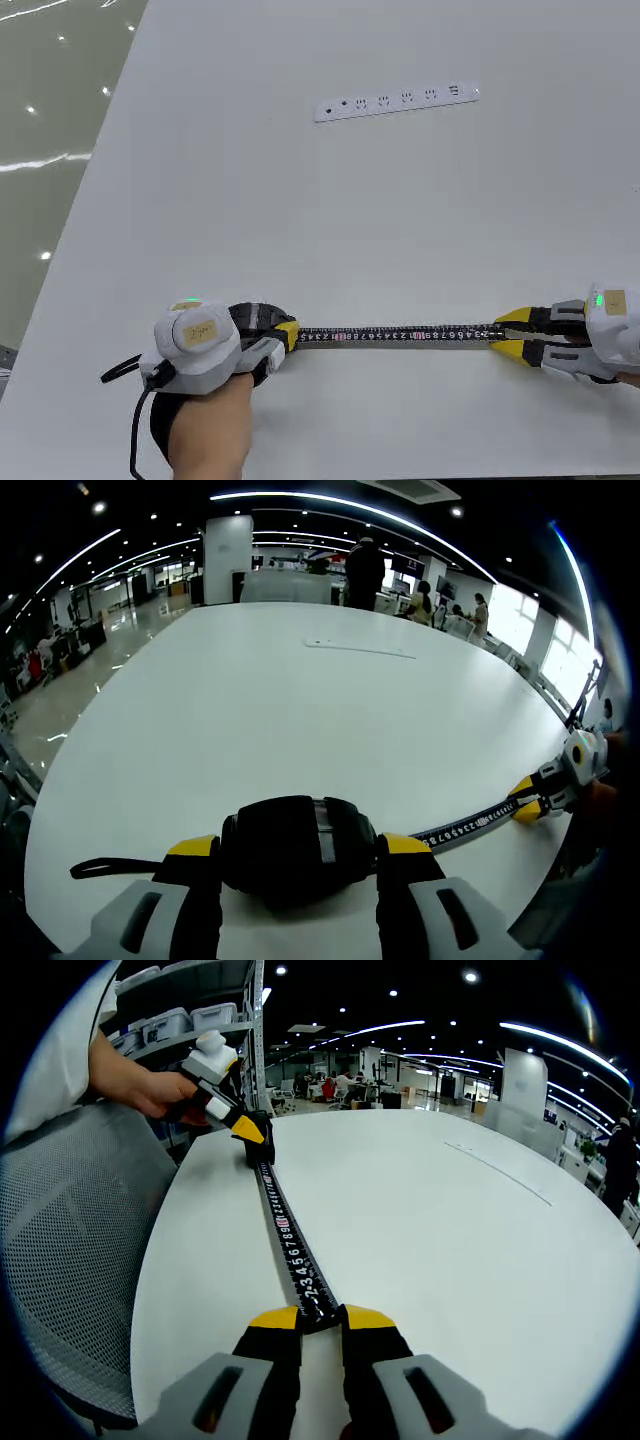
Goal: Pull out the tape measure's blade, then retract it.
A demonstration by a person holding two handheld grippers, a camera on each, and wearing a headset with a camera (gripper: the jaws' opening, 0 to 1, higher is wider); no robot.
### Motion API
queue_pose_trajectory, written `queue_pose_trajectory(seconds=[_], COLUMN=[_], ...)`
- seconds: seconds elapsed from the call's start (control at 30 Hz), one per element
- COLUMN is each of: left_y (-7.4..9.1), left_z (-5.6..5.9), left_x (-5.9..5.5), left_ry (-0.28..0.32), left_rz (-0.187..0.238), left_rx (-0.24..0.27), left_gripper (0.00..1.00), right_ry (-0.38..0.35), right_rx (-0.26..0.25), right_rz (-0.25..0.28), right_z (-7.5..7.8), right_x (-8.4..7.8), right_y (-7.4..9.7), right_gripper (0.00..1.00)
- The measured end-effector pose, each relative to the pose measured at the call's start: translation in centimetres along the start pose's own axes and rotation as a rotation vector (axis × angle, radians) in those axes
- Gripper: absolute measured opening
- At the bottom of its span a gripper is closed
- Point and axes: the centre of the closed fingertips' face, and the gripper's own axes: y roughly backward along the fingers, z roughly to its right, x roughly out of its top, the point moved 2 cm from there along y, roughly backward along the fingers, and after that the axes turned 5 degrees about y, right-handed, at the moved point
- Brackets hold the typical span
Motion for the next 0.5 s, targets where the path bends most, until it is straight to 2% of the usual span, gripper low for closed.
queue_pose_trajectory(seconds=[0.2,0.3,0.5], left_y=[-0.04,-0.12,-0.19], left_z=[0.05,-0.04,-0.01], left_x=[0.03,0.02,0.0], left_ry=[-0.004,-0.004,0.0], left_rz=[-0.023,-0.091,-0.112], left_rx=[0.003,-0.006,0.007], left_gripper=[0.6,0.59,0.58], right_ry=[0.005,0.001,-0.004], right_rx=[0.0,-0.001,-0.006], right_rz=[-0.002,-0.007,-0.008], right_z=[-0.01,0.03,0.36], right_x=[0.02,0.0,-0.08], right_y=[-0.05,-0.08,-0.17], right_gripper=[0.14,0.14,0.14])
